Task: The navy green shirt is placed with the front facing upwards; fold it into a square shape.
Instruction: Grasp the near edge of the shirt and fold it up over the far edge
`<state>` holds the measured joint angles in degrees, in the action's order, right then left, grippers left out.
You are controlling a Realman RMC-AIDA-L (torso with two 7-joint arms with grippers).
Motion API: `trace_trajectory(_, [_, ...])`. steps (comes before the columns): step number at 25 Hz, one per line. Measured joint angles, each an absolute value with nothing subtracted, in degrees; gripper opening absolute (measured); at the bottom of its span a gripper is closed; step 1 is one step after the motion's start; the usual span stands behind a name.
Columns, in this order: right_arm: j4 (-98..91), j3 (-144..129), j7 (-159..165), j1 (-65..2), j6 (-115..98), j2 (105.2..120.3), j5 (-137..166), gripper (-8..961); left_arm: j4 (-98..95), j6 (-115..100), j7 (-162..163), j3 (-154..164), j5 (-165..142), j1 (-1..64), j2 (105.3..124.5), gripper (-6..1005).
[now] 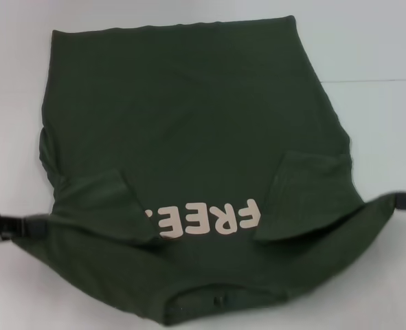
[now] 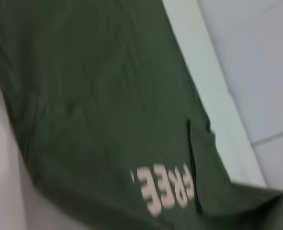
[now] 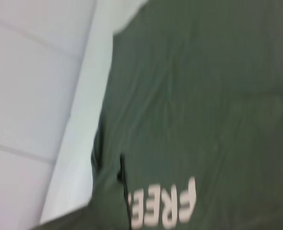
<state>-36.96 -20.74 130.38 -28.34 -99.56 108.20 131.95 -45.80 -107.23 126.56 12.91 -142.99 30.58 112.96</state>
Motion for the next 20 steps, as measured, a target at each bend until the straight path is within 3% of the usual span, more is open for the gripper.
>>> trace_trajectory(12, [-35.49, -20.46, 129.73, -30.71, -89.73, 109.00, 124.67, 7, -42.68, -97.20, 126.64, 10.83, -129.65, 29.91, 113.22, 86])
trace_trajectory(20, [-35.09, -20.37, 126.74, -30.74, -85.05, 110.65, 118.49, 7, -36.77, -90.02, 124.29, 10.31, -121.94, 30.20, 113.52, 88])
